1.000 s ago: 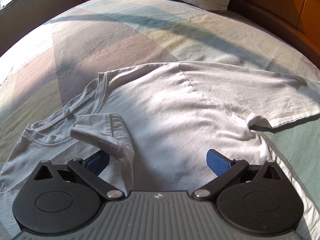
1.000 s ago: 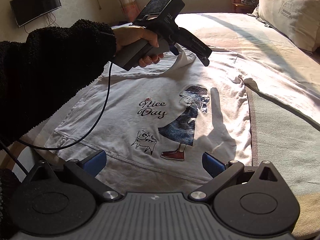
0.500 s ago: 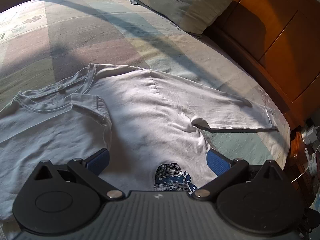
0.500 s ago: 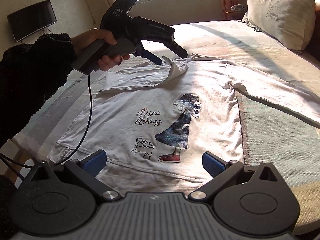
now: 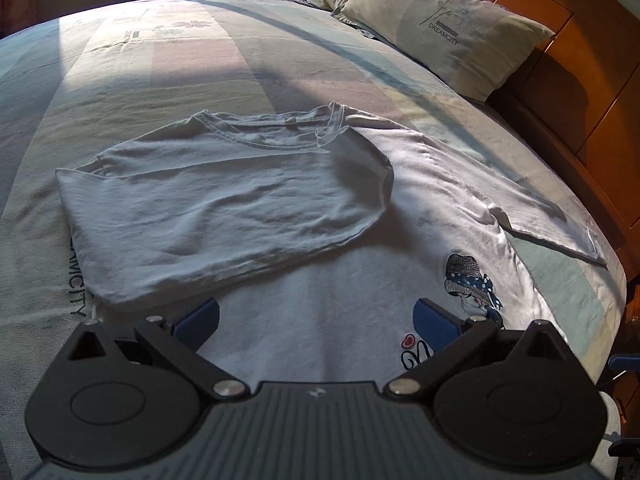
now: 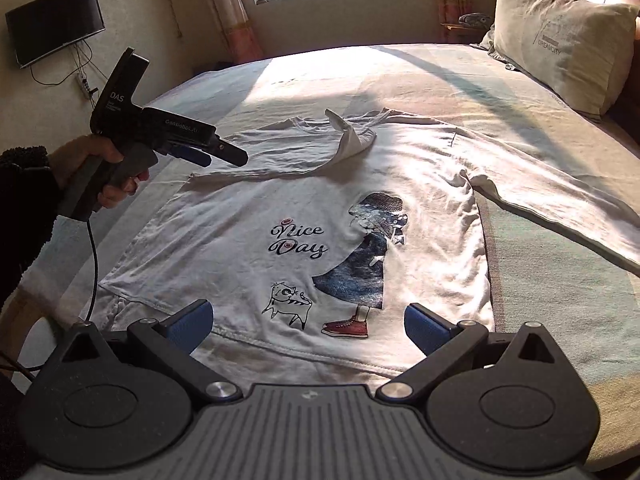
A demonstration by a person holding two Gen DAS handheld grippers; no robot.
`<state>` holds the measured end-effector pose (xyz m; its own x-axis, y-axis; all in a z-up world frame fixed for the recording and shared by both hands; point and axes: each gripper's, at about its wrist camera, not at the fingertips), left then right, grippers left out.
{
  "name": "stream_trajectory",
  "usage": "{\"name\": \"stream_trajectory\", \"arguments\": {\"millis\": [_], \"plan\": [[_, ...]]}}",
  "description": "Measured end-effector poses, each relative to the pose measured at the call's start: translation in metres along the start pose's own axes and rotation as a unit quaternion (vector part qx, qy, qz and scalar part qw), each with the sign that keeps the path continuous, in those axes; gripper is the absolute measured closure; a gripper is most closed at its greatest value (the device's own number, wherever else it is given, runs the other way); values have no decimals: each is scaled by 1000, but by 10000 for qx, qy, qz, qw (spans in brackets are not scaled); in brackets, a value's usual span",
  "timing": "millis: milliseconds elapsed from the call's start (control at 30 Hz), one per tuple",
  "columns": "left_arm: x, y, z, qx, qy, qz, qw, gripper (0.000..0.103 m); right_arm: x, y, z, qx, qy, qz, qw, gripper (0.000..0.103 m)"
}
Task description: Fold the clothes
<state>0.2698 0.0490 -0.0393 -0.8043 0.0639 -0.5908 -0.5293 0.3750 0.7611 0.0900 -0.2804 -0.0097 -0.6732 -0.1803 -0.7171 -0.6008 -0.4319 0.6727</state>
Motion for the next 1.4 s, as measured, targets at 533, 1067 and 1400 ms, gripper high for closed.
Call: {"name": "stream_trajectory", "arguments": {"millis": [533, 1067, 1400], "plan": [[26, -16, 73, 446, 722, -658, 9942, 1, -143, -140, 8, 637, 844, -237, 9941, 0], [49, 2, 79, -58, 1094, -1024, 9887, 1, -187, -285, -15, 1618, 744, 112, 9840, 0], [49, -3, 62, 43, 824, -975, 9918, 1, -152, -246, -65, 1914, -197, 50, 9813, 0]]}}
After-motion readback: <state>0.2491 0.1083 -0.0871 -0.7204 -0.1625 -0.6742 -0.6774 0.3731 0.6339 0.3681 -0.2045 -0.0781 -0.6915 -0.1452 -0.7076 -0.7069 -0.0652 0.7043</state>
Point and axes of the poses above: each gripper's, at about its wrist camera, not at the fingertips, and y roughly against the way its jaws point, z to its left, x to its underside, and after that the axes turned 1 degree about x, right-handed
